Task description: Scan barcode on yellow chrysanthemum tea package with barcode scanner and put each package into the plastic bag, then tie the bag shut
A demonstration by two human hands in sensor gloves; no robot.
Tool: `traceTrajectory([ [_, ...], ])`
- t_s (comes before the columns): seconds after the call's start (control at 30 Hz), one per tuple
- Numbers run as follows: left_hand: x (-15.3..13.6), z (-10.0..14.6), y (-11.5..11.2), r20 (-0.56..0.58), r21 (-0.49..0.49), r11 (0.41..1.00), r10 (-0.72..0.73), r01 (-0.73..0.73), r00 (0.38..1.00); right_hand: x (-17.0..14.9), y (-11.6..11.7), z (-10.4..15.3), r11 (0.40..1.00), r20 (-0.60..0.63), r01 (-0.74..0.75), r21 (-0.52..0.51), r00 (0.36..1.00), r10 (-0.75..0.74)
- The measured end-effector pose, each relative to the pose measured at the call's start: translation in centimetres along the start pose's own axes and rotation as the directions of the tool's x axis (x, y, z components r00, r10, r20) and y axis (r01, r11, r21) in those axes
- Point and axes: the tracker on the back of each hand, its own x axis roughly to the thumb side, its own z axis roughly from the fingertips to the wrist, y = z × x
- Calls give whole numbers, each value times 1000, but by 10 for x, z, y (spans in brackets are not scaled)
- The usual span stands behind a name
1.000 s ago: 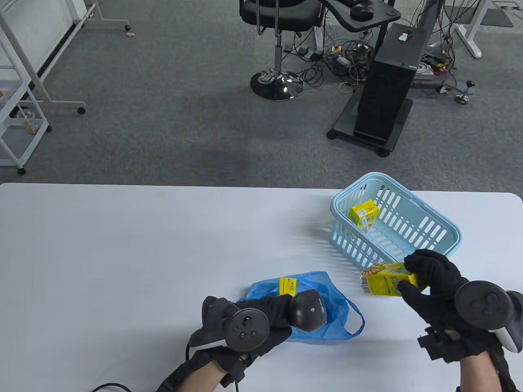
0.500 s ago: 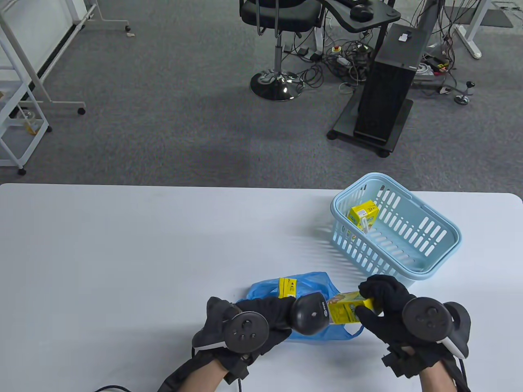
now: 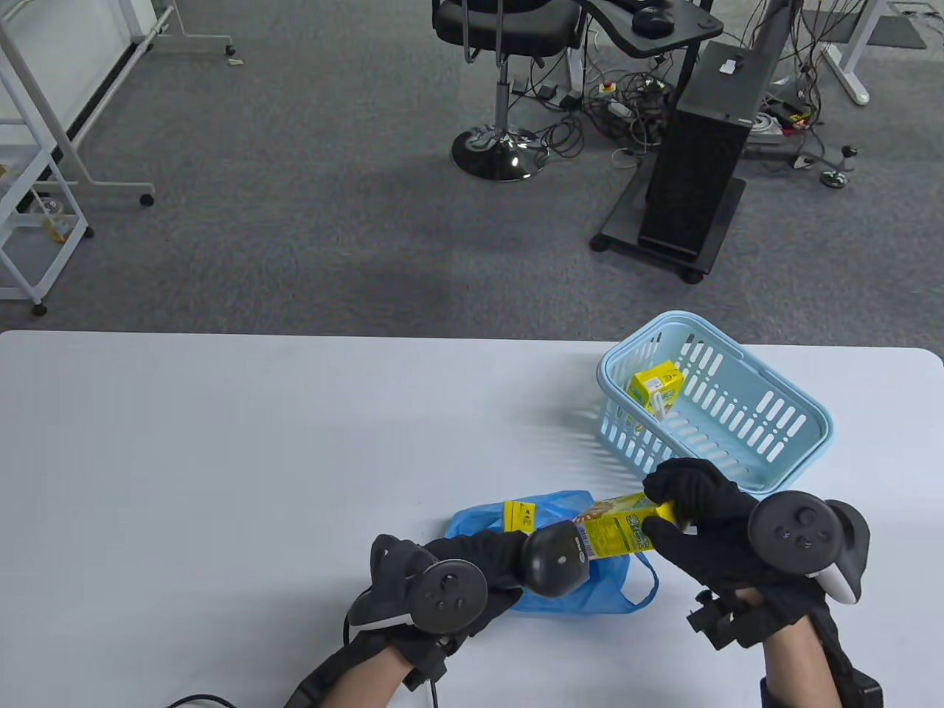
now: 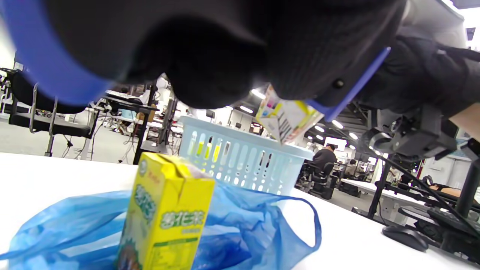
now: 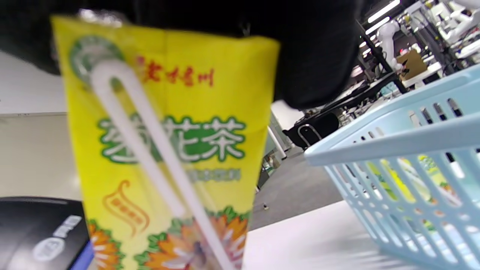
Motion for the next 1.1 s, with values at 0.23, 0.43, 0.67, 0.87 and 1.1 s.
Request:
traceTrajectory([
  [0.23, 13, -2, -4, 43, 17, 999, -41, 41, 998, -7, -4, 3, 998, -31, -61, -13, 998, 60],
  [0.43, 10, 0, -1, 8, 34, 997, -70, 69, 998, -6, -3, 4, 999, -30, -52, 2, 998, 52],
  [0.67, 7, -2, -4, -13, 10, 995, -97, 97, 995, -5, -1, 3, 999, -26, -54, 2, 998, 54],
  [0.87, -6, 2, 8, -42, 40, 999, 39, -38, 998, 1, 9, 2, 996, -11, -89, 23, 996, 89],
  [1.1, -35, 14, 27, -147, 82, 994, 87, -75, 985, 7, 54, -6, 989, 46, -108, 100, 993, 104],
])
